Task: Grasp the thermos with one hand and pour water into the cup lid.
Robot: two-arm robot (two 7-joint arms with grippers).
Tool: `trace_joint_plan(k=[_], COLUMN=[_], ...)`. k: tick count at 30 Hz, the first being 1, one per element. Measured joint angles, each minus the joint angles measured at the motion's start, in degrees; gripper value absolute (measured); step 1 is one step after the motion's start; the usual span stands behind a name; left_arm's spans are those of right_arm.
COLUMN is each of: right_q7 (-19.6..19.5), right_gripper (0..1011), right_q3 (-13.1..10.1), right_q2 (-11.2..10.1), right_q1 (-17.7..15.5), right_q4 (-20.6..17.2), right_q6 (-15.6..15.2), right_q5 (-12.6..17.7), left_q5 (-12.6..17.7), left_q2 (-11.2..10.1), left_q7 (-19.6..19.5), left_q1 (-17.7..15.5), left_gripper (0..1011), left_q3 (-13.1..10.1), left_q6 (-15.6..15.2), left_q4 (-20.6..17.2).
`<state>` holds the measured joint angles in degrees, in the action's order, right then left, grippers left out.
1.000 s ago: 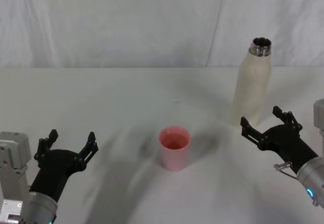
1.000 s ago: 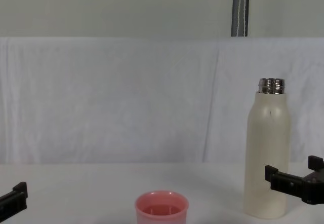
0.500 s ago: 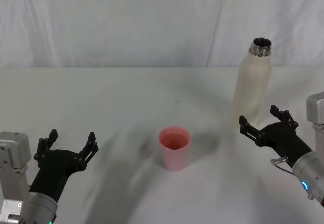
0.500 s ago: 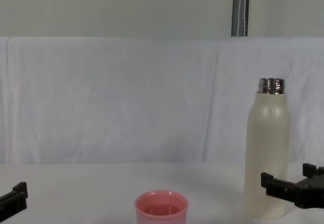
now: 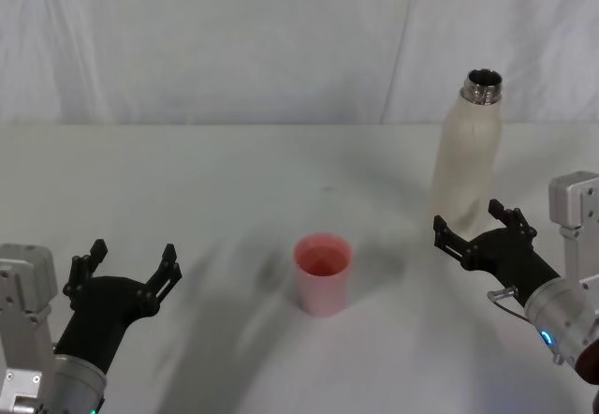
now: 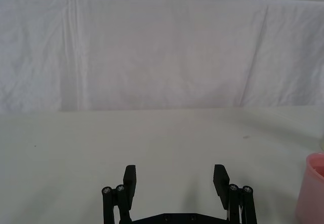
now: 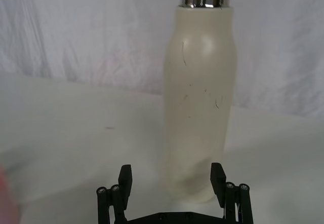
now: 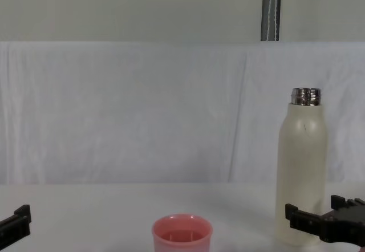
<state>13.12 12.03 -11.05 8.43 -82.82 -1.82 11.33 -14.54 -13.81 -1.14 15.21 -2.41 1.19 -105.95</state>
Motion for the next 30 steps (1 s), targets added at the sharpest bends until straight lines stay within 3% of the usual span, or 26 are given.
trace_joint_plan(k=[30], right_q7=[0.83], right_gripper=[1000], right_q3=[-0.43], right_q2=[0.96], right_q1=[6.12], right_q4=[7.28], right_q6=[2.12], right_q5=[1.25], left_q5=[0.0], left_q2=[0.0], left_q7=[0.0], left_q1=[0.0], left_gripper=[1001], left_q3=[0.0], left_q6=[0.0], left_q4=[0.0])
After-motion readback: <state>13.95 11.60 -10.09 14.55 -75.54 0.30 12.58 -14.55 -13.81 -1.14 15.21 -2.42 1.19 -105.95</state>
